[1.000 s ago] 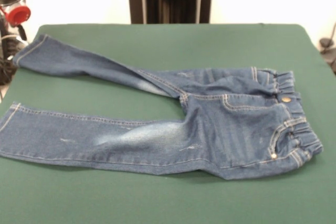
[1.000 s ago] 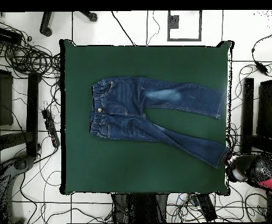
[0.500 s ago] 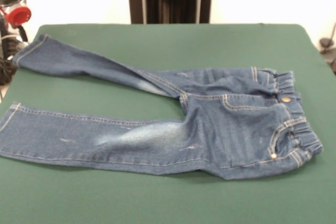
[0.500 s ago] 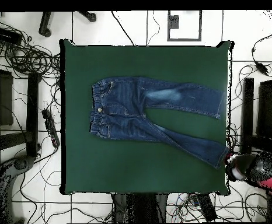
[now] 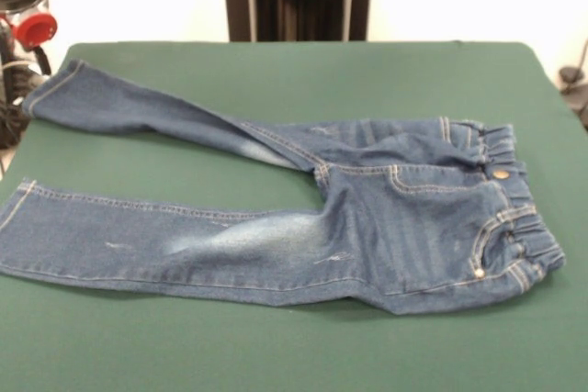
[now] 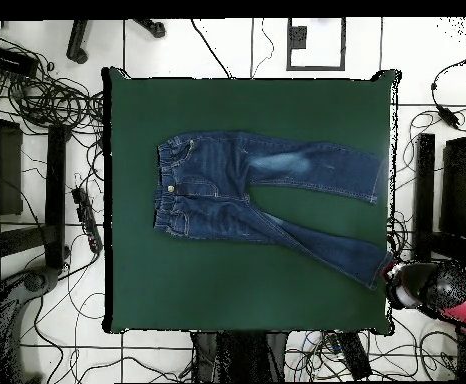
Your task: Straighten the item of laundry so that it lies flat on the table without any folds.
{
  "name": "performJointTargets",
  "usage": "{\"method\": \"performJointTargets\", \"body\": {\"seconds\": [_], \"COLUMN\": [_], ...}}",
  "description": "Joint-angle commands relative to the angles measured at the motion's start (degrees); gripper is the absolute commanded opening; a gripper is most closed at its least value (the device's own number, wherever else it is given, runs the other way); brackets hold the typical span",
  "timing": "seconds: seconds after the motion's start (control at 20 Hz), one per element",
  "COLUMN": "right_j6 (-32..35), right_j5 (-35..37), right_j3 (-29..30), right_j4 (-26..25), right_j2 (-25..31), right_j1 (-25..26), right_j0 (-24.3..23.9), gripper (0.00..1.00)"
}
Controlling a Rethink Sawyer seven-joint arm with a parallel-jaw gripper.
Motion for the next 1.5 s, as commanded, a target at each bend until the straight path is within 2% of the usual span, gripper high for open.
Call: {"method": "performJointTargets", "body": {"seconds": [0.05,0.35,0.55,1.0,1.25,1.5], "right_j6": [6.98,6.92,11.54,9.5,9.41,8.48], "right_j5": [-1.04,-4.74,-7.98,-3.7,-4.16,-1.37], "right_j3": [2.11,3.83,5.43,3.73,4.58,4.88], "right_j4": [3.58,3.07,6.78,7.45,7.13,8.1], "right_j2": [3.77,3.43,3.81,0.22,-0.29,0.03], "right_j1": [3.86,3.75,3.78,4.72,5.11,5.13], "right_j0": [4.41,3.93,3.22,6.42,7.23,7.3], "gripper": [1.0,1.0,1.0,1.0,1.0,1.0]}}
